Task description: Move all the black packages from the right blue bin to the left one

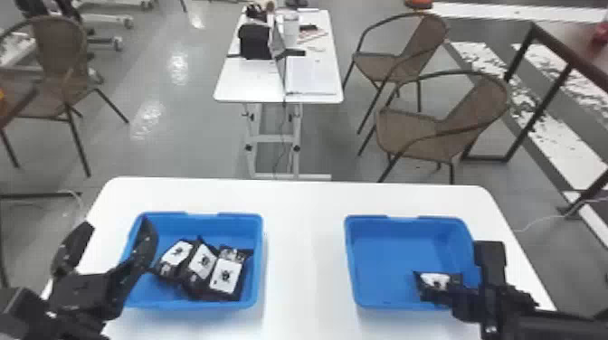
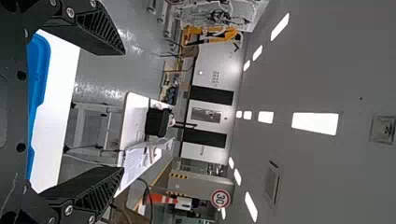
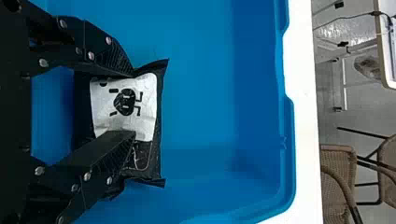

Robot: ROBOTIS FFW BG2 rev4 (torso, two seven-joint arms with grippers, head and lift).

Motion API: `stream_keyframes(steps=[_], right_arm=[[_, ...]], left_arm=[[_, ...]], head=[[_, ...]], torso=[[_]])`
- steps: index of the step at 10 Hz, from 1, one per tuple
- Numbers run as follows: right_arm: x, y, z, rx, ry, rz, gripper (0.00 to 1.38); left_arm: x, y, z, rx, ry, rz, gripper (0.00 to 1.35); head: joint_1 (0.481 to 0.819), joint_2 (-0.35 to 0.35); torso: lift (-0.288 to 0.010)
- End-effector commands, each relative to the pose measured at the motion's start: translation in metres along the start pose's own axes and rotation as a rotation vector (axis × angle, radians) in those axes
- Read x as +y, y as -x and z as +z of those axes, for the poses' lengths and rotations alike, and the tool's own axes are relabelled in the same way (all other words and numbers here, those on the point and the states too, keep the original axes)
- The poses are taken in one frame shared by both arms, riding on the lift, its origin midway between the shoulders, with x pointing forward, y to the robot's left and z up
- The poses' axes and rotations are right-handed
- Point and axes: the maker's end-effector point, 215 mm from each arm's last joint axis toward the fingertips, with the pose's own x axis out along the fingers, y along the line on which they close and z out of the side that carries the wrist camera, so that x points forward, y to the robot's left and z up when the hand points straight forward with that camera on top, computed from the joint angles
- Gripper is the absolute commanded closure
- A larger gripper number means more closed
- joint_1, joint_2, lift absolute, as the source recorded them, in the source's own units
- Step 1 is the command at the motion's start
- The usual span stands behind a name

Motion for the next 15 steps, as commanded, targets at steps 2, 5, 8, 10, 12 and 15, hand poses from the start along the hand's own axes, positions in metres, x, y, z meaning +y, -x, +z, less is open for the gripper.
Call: stream_keyframes(steps=[2, 5, 8, 10, 12, 15], right_arm=[[0.004, 0.011, 0.027, -0.132, -0.019, -0.025, 1.08], [0.004, 0.029, 0.056, -0.261, -0.022, -0.055, 1.08], [0.024, 0.05, 0.103, -0.373, 0.049, -0.047, 1.08], [0.065, 0.058, 0.139, -0.427, 0.115, 0.047, 1.08], [0.125, 0.063, 0.171, -0.479, 0.079, 0.211, 1.08], [0.223, 0.074, 0.217, -0.545, -0.019, 0.466, 1.08]], left_arm=[[0.003, 0.002, 0.0, -0.007, 0.007, 0.009, 0.15], [0.002, 0.001, 0.003, -0.019, 0.007, 0.008, 0.15], [0.0, -0.001, 0.008, -0.033, 0.002, 0.003, 0.15], [-0.002, -0.004, 0.011, -0.04, 0.002, 0.001, 0.15], [-0.008, -0.008, 0.007, -0.027, 0.023, -0.008, 0.15], [-0.027, -0.015, -0.004, 0.005, 0.077, -0.034, 0.15]], head=[[0.695, -0.06], [0.695, -0.054], [0.695, -0.05], [0.695, -0.026], [0.695, 0.015], [0.695, 0.091]], torso=[[0.0], [0.0], [0.0], [0.0], [0.0], [0.0]])
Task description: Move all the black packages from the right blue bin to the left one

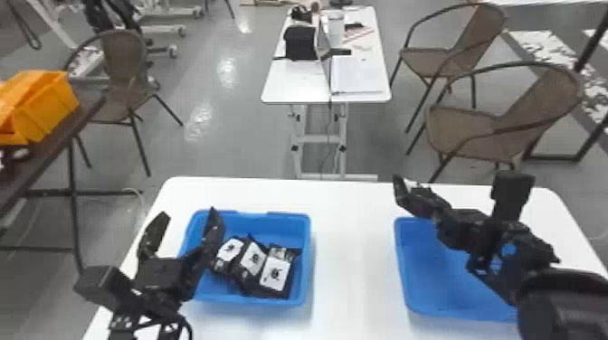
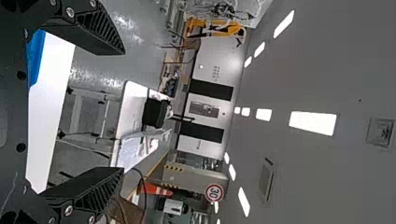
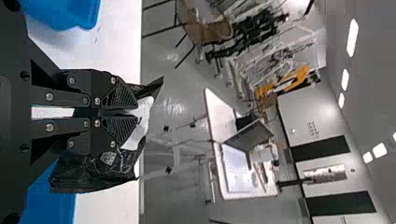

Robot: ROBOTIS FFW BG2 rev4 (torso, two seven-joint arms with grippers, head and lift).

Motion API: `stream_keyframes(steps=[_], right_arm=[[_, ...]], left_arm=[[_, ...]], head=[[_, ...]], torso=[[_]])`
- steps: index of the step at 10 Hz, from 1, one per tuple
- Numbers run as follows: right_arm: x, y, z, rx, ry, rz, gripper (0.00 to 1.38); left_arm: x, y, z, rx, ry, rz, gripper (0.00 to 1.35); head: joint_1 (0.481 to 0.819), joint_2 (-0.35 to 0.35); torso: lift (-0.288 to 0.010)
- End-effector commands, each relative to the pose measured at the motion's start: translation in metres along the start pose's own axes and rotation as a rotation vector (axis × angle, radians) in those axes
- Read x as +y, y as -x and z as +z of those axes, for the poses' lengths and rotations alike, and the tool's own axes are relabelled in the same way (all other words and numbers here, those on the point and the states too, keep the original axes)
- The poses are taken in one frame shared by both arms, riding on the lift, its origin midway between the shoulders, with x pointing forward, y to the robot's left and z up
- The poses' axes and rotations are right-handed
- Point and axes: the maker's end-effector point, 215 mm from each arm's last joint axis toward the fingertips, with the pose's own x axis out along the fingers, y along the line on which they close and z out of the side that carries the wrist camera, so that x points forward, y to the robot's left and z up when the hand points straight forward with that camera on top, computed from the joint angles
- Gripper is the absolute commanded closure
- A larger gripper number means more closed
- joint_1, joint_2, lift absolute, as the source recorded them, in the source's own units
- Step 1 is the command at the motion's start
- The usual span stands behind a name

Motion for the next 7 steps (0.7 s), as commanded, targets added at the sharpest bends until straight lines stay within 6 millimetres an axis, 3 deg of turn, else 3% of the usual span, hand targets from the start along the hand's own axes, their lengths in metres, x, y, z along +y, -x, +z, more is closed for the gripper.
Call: stream_keyframes(steps=[1, 3, 6, 7], right_arm=[[0.05, -0.024, 0.015, -0.024, -0.064, 0.123, 1.08], [0.115, -0.044, 0.031, -0.045, -0.146, 0.275, 1.08], [0.19, -0.069, 0.046, -0.06, -0.253, 0.444, 1.08], [0.211, -0.075, 0.059, -0.072, -0.263, 0.494, 1.08]], left_arm=[[-0.016, -0.009, -0.007, 0.02, 0.034, -0.024, 0.15], [-0.048, -0.028, -0.017, 0.065, 0.075, -0.098, 0.15], [-0.076, -0.043, -0.022, 0.09, 0.088, -0.18, 0.15], [-0.082, -0.046, -0.024, 0.097, 0.088, -0.191, 0.15]], head=[[0.695, 0.122], [0.695, 0.165], [0.695, 0.202], [0.695, 0.217]], torso=[[0.0], [0.0], [0.0], [0.0]])
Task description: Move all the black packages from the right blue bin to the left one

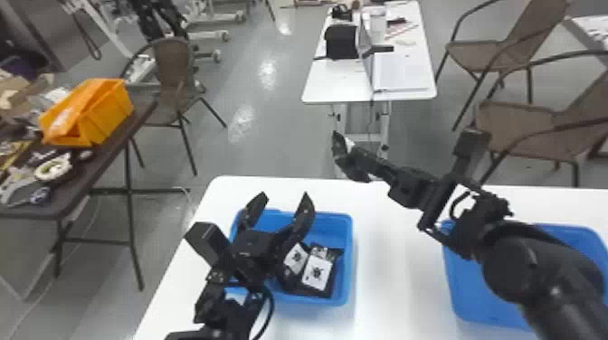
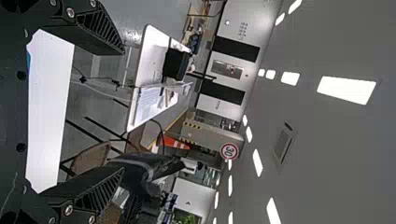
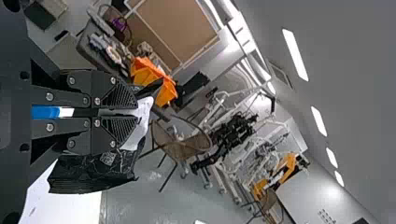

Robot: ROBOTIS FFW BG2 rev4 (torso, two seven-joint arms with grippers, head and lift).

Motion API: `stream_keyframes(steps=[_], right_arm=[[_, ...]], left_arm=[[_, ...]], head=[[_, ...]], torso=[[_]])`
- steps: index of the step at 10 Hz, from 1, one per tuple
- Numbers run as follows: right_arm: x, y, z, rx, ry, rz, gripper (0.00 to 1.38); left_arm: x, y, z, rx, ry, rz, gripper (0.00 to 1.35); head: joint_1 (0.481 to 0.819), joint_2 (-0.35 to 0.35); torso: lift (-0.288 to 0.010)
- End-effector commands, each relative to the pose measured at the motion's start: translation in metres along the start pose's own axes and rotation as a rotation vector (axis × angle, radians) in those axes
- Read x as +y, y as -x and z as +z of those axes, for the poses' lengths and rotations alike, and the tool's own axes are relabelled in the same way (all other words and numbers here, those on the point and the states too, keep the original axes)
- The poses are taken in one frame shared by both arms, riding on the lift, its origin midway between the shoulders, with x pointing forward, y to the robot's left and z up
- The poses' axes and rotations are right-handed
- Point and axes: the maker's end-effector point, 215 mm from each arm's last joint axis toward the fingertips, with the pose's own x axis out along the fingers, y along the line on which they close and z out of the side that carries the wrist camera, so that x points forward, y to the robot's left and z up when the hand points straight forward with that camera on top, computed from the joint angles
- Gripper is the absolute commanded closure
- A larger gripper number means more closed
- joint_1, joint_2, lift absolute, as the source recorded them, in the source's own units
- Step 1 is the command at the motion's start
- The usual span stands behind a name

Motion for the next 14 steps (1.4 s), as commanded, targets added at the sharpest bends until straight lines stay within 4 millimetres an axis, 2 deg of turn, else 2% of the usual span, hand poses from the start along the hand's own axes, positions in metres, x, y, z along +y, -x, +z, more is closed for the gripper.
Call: stream_keyframes(steps=[1, 3, 5, 7, 9, 11, 14], right_arm=[[0.025, -0.021, 0.013, -0.021, -0.021, 0.06, 1.08], [0.054, -0.038, 0.015, -0.039, -0.115, 0.131, 1.08], [0.073, -0.05, 0.012, -0.042, -0.2, 0.173, 1.08], [0.082, -0.053, 0.003, -0.034, -0.294, 0.202, 1.08], [0.096, -0.054, -0.017, -0.011, -0.409, 0.23, 1.08], [0.102, -0.054, -0.023, 0.007, -0.43, 0.236, 1.08], [0.104, -0.053, -0.034, 0.036, -0.458, 0.234, 1.08]], left_arm=[[-0.005, -0.004, -0.006, 0.009, 0.007, -0.01, 0.15], [-0.016, -0.013, -0.009, 0.0, -0.005, -0.035, 0.15], [-0.024, -0.02, -0.006, -0.028, -0.035, -0.044, 0.15], [-0.027, -0.031, 0.001, -0.069, -0.092, -0.014, 0.15], [-0.017, -0.029, 0.008, -0.119, -0.14, 0.059, 0.15], [-0.013, -0.028, 0.017, -0.146, -0.216, 0.092, 0.15], [-0.006, -0.025, 0.004, -0.123, -0.187, 0.12, 0.15]], head=[[0.695, 0.231], [0.695, 0.246], [0.695, 0.258], [0.684, 0.271], [0.68, 0.279], [0.683, 0.31], [0.688, 0.323]], torso=[[0.0], [0.0], [0.0], [0.0], [0.0], [0.0], [0.0]])
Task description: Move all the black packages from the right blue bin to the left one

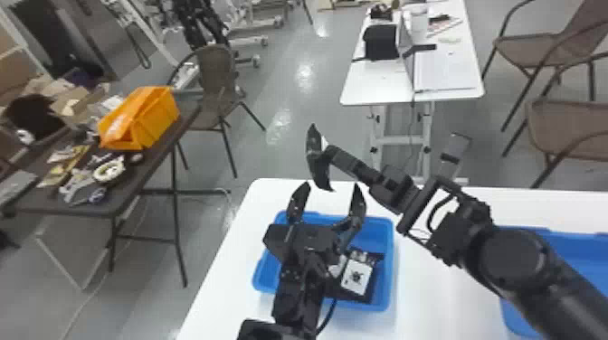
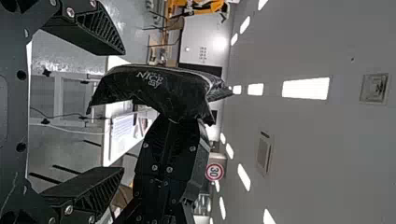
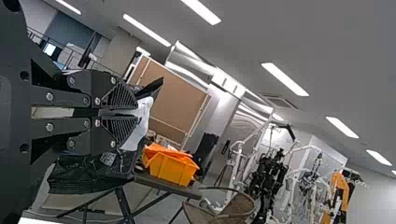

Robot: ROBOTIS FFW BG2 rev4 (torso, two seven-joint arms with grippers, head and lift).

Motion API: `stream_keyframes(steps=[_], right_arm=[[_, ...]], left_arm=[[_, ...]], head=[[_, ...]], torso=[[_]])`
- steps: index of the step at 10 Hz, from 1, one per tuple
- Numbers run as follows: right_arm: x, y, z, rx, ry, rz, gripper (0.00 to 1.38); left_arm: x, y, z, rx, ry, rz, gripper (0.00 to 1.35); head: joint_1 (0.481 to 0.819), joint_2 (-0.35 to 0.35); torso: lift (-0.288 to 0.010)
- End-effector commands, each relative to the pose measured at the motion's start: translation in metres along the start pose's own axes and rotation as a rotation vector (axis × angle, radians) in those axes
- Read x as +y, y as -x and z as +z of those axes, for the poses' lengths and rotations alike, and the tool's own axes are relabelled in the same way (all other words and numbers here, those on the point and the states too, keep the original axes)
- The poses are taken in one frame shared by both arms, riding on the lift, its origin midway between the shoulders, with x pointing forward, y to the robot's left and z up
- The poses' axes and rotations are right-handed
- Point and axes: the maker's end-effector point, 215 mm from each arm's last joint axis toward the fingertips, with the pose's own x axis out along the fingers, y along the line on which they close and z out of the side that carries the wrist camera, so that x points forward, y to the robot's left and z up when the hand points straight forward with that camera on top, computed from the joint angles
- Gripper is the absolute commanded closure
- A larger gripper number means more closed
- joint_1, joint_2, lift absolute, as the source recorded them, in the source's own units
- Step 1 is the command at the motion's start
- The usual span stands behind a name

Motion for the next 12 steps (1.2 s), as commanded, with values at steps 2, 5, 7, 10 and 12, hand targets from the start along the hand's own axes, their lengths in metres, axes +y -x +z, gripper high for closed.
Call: stream_keyframes(steps=[2, 5, 7, 10, 12], right_arm=[[-0.001, 0.0, -0.006, 0.017, -0.015, -0.002, 1.08], [-0.004, 0.002, -0.014, 0.037, -0.041, -0.009, 1.08], [-0.007, 0.003, -0.02, 0.051, -0.061, -0.016, 1.08], [-0.01, 0.004, -0.025, 0.063, -0.068, -0.023, 1.08], [-0.011, 0.005, -0.027, 0.072, -0.067, -0.026, 1.08]], left_arm=[[0.001, 0.001, -0.009, 0.025, 0.038, 0.012, 0.3], [0.006, 0.005, -0.006, 0.011, 0.059, 0.027, 1.22], [0.013, 0.009, -0.006, 0.004, 0.078, 0.047, 1.22], [0.024, 0.015, 0.003, -0.032, 0.079, 0.073, 1.22], [0.032, 0.019, 0.012, -0.061, 0.055, 0.088, 1.22]], head=[[0.695, 0.33], [0.695, 0.334], [0.695, 0.344], [0.695, 0.35], [0.695, 0.35]], torso=[[0.0], [0.0], [0.0], [0.0], [0.0]])
